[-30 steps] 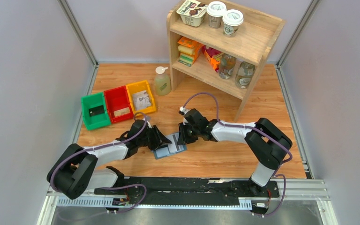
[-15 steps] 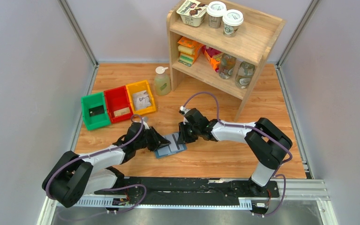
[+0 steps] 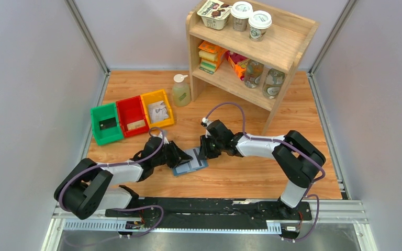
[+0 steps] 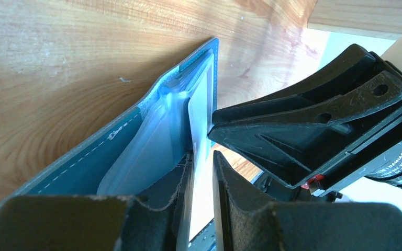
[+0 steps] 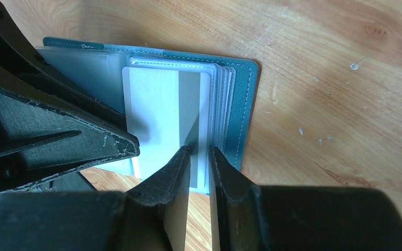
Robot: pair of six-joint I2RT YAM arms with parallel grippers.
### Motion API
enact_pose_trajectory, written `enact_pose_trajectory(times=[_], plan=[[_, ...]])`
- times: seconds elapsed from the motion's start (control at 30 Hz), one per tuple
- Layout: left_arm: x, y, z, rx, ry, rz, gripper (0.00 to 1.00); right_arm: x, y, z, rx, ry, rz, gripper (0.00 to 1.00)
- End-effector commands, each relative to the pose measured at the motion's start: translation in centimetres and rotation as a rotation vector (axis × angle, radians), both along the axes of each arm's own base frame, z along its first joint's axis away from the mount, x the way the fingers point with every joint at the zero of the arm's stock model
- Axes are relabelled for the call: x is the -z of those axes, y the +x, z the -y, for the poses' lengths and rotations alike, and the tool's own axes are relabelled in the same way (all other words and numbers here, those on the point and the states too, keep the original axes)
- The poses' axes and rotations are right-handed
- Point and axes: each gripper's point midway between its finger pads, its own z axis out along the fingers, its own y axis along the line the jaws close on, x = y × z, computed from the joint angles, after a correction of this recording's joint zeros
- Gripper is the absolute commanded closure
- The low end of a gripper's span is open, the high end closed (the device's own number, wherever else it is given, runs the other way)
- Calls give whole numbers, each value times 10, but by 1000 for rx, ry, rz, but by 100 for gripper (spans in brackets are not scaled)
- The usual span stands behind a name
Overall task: Take the credit cards out of the card holder
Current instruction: Remove the credit card from the card holder.
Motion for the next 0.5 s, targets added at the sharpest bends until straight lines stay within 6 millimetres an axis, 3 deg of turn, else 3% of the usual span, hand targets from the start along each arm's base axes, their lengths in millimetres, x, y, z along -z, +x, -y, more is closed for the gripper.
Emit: enact_pose_trajectory(times=[0.0,0.23,0.47], plan=[[-23,13,14,21,-62,121,73,8,-8,-9,-21,33,-28,79],[-13,13,12,-2,-69,105,74,11,-9,-8,-18,30,-42,80],[-24,11,6,-34,-105,158,83,23,-8,1,13,5,-69,80]])
